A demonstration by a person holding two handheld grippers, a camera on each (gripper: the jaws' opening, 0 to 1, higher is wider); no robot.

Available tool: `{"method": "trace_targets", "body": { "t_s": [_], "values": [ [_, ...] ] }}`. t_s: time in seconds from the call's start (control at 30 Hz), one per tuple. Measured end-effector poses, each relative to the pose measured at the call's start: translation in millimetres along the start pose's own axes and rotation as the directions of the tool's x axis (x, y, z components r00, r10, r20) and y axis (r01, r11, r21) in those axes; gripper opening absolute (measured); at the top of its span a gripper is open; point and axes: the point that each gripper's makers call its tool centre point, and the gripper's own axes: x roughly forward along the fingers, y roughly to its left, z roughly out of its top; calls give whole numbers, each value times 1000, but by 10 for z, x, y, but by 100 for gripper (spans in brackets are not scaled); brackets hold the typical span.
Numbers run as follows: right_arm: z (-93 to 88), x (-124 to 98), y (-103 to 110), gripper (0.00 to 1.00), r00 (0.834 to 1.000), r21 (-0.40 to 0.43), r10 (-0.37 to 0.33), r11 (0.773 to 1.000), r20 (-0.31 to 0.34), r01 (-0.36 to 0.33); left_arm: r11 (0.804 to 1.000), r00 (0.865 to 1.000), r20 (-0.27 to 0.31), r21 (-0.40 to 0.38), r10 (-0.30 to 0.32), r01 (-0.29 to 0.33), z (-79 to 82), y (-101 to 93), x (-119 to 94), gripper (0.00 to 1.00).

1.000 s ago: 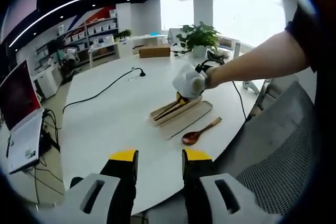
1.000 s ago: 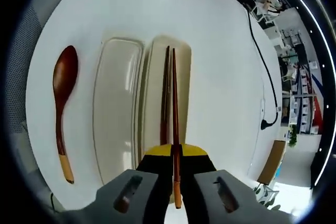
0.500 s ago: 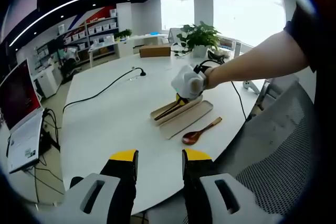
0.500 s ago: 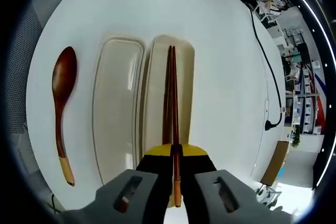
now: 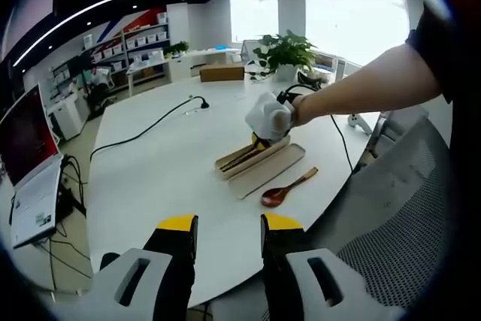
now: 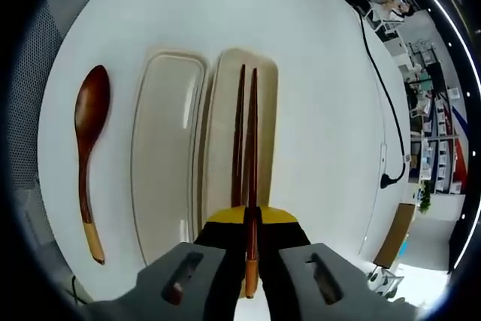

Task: Arrange the utensils inside the cutlery case until each visible utensil rests in its matching compartment.

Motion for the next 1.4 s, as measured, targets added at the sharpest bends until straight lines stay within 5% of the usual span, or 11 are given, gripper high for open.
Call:
{"method": "trace_targets", "body": {
  "t_s": [0.8, 1.4],
  "values": [
    [-72, -308, -93, 12, 996, 94, -82, 992, 37, 79, 1000, 1000, 14, 7, 3, -3, 27, 1, -8, 34],
    [-206, -555, 55, 25, 993, 160, -106, 982, 44, 97, 1000, 999, 34, 16, 9, -9, 64, 8, -28, 34]
  ]
}}
